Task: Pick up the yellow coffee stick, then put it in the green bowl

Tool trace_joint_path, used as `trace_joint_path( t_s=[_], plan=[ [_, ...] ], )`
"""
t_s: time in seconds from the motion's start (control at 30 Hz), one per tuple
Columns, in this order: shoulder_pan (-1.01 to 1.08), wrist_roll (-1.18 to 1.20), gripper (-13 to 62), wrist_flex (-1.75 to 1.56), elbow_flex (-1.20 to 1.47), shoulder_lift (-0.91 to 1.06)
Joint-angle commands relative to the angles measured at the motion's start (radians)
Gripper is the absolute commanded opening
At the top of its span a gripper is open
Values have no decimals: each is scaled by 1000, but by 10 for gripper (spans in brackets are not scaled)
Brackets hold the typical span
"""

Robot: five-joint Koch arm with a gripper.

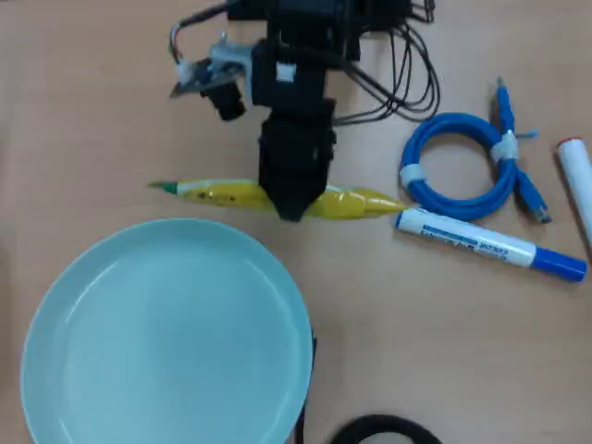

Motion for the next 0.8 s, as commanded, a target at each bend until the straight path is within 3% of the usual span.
trace_joint_path(
  t_s=[0.0,0.47,0.77],
  plan=[
    [-3,18,-74,-66,-140,-6],
    [77,17,-74,-252,-135,-140],
    [149,-133,-74,-285,-265,-285]
  ],
)
